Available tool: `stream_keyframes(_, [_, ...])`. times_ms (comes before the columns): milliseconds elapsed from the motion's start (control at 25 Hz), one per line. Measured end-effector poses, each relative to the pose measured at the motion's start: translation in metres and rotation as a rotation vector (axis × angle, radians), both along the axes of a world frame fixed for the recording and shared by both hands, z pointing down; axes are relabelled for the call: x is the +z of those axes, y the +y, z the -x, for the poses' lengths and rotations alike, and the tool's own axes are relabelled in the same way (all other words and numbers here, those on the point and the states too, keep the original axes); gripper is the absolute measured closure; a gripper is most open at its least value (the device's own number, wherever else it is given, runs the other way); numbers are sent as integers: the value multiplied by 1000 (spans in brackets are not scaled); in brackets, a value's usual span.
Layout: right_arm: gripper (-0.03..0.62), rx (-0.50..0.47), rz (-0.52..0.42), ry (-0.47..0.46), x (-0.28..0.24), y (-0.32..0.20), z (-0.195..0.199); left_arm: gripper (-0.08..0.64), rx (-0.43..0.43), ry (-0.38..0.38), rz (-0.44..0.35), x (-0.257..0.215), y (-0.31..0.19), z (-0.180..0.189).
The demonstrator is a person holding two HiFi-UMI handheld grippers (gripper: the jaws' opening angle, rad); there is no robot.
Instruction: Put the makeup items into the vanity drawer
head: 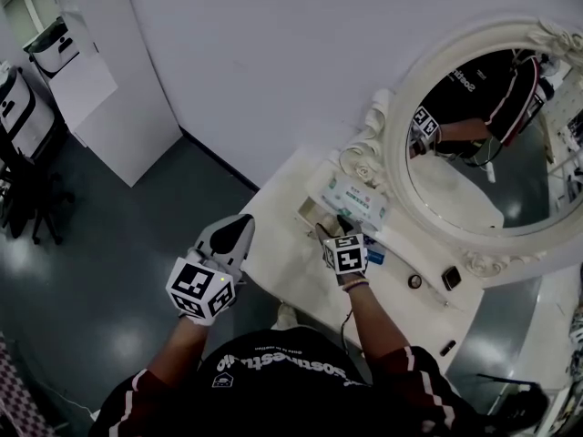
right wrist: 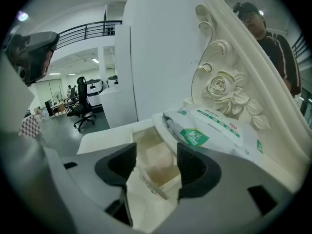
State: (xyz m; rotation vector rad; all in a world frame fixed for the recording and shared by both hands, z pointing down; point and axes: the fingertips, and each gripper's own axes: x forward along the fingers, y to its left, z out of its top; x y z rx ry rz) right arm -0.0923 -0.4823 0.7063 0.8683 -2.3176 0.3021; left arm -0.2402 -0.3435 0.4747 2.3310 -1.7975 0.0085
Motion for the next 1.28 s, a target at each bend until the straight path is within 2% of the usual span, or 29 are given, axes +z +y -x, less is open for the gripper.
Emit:
stream_keyframes(600, [336,41,-23,-9,-17,18,-11,554,39,18,-19,-3,14,-3])
stream_keyframes(1280, [339,157,-47,3,-37,95,-47,554,140,42,-65,-19,75,-19])
